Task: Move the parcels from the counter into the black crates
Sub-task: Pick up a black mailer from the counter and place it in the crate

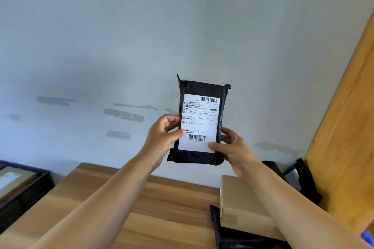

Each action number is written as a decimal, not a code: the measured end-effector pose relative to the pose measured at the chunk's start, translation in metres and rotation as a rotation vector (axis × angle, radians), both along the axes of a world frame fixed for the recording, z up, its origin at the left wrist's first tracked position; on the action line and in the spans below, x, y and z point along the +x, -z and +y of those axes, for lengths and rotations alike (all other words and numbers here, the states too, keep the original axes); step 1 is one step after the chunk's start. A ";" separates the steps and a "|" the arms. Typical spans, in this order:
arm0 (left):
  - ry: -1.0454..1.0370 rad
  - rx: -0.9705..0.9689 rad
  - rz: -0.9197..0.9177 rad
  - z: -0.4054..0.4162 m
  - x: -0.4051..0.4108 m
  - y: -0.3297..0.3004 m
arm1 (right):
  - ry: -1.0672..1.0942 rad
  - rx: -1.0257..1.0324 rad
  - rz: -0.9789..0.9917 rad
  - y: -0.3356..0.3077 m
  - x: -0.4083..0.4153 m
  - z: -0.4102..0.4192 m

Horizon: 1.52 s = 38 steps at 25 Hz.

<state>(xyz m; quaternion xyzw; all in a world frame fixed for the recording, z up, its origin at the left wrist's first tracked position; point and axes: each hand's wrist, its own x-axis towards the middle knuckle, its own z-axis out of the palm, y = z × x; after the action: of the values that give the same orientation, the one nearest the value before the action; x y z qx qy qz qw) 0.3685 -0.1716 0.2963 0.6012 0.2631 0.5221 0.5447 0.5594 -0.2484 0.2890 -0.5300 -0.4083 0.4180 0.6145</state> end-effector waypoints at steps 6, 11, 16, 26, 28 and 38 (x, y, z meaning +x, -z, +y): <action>-0.280 -0.090 0.132 -0.016 -0.055 0.030 | -0.165 -0.074 -0.008 0.025 -0.049 0.011; -0.439 -0.208 0.185 -0.037 -0.107 0.053 | -0.324 -0.135 0.030 0.049 -0.093 0.023; -0.555 -0.354 0.224 -0.067 -0.194 0.082 | -0.477 -0.228 0.038 0.079 -0.179 0.032; -0.806 -0.472 0.110 -0.099 -0.410 0.102 | -0.701 -0.278 -0.023 0.100 -0.409 0.048; -0.839 -0.484 0.128 -0.104 -0.474 0.111 | -0.735 -0.320 0.001 0.109 -0.476 0.051; -0.983 -0.605 0.193 -0.117 -0.728 0.149 | -0.840 -0.498 0.026 0.157 -0.749 0.062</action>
<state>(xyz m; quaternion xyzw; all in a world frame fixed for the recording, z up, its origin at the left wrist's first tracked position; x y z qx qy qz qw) -0.3593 -0.2882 0.1475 0.2712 0.6969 0.5580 0.3597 -0.1893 -0.1865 0.1320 -0.4451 -0.4666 0.7213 0.2525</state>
